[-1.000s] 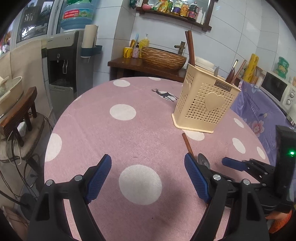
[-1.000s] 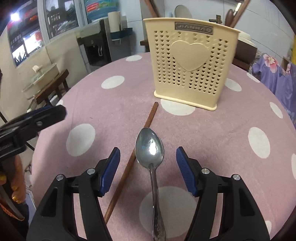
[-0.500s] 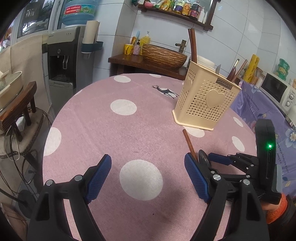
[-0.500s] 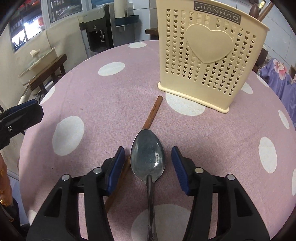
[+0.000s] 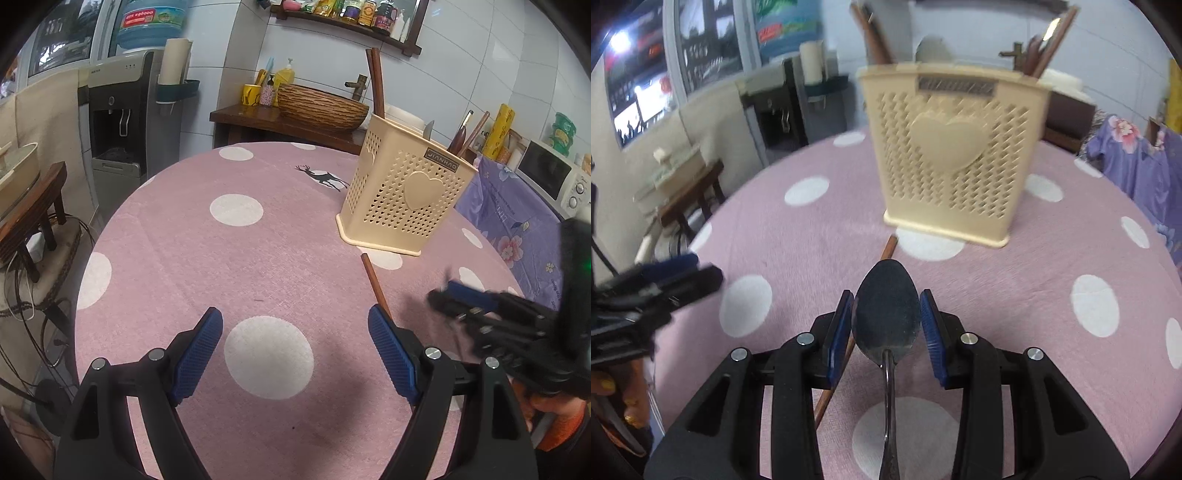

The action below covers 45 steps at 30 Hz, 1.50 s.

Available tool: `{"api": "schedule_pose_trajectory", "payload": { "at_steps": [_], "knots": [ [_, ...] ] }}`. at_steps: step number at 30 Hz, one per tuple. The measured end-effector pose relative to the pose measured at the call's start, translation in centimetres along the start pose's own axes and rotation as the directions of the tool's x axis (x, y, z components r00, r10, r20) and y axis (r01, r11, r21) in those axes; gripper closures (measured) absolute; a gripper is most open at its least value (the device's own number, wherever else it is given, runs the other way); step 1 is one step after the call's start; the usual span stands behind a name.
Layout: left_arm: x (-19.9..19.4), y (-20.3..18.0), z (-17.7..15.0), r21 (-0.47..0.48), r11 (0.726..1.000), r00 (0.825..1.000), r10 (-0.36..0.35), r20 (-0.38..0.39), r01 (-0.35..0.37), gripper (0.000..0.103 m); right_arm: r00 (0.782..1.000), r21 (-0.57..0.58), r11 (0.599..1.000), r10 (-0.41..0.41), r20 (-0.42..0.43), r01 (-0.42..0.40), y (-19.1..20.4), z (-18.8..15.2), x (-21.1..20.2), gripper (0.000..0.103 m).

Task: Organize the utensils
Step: 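Grasp the metal spoon by its handle with the right tool, then grasp the last wooden chopstick with the left tool while the right tool holds the spoon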

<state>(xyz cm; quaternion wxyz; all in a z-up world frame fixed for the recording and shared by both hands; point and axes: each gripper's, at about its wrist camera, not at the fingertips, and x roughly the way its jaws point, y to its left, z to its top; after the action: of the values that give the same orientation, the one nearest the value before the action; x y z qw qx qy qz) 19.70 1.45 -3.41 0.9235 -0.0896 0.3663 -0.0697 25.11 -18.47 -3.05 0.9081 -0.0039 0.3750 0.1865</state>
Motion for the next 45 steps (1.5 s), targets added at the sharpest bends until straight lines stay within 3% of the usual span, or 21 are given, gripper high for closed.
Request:
{"api": "schedule_pose_trajectory", "payload": {
  "at_steps": [5, 12, 20, 25, 29, 32, 37, 42, 45],
  "knots": [
    [0.6, -1.4, -0.2, 0.027, 0.999, 1.000, -0.018, -0.016, 0.018, 0.024, 0.992, 0.062, 0.998, -0.023, 0.121, 0.016, -1.5, 0.1, -4.7, 0.065],
    [1.8, -4.1, -0.1, 0.096, 0.994, 0.998, -0.045, -0.047, 0.049, 0.026, 0.982, 0.096, 0.995, -0.046, 0.182, 0.028, -2.4, -0.7, -7.9, 0.066],
    [6.0, -7.4, 1.2, 0.167, 0.981, 0.982, -0.067, -0.176, 0.097, 0.051, 0.968, 0.151, 0.987, -0.080, 0.238, 0.045, -3.5, -1.1, -9.5, 0.066],
    [9.9, -9.3, 1.5, 0.207, 0.978, 0.969, 0.011, -0.246, 0.042, 0.075, 0.959, 0.142, 0.988, -0.105, 0.265, 0.068, -3.3, -1.5, -10.5, 0.066],
    [11.3, -9.8, 1.8, 0.222, 0.975, 0.973, 0.073, -0.218, -0.024, 0.082, 0.957, 0.146, 0.987, -0.100, 0.272, 0.062, -3.4, -1.8, -10.9, 0.066],
    [11.8, -10.1, 2.2, 0.221, 0.974, 0.974, 0.097, -0.205, -0.050, 0.093, 0.958, 0.154, 0.986, -0.100, 0.269, 0.060, -3.7, -1.9, -10.9, 0.066],
    [12.5, -10.5, 2.7, 0.218, 0.974, 0.975, 0.109, -0.194, -0.066, 0.095, 0.957, 0.165, 0.984, -0.104, 0.269, 0.060, -4.0, -1.7, -10.9, 0.066],
    [12.5, -10.5, 3.2, 0.191, 0.981, 0.977, 0.081, -0.195, -0.043, 0.095, 0.959, 0.174, 0.983, -0.105, 0.263, 0.060, -4.1, -1.7, -10.6, 0.066],
    [10.6, -10.3, 3.9, 0.176, 0.984, 0.988, 0.050, -0.146, -0.024, 0.095, 0.959, 0.173, 0.983, -0.111, 0.261, 0.067, -4.0, -1.8, -10.6, 0.066]
  ]
}}
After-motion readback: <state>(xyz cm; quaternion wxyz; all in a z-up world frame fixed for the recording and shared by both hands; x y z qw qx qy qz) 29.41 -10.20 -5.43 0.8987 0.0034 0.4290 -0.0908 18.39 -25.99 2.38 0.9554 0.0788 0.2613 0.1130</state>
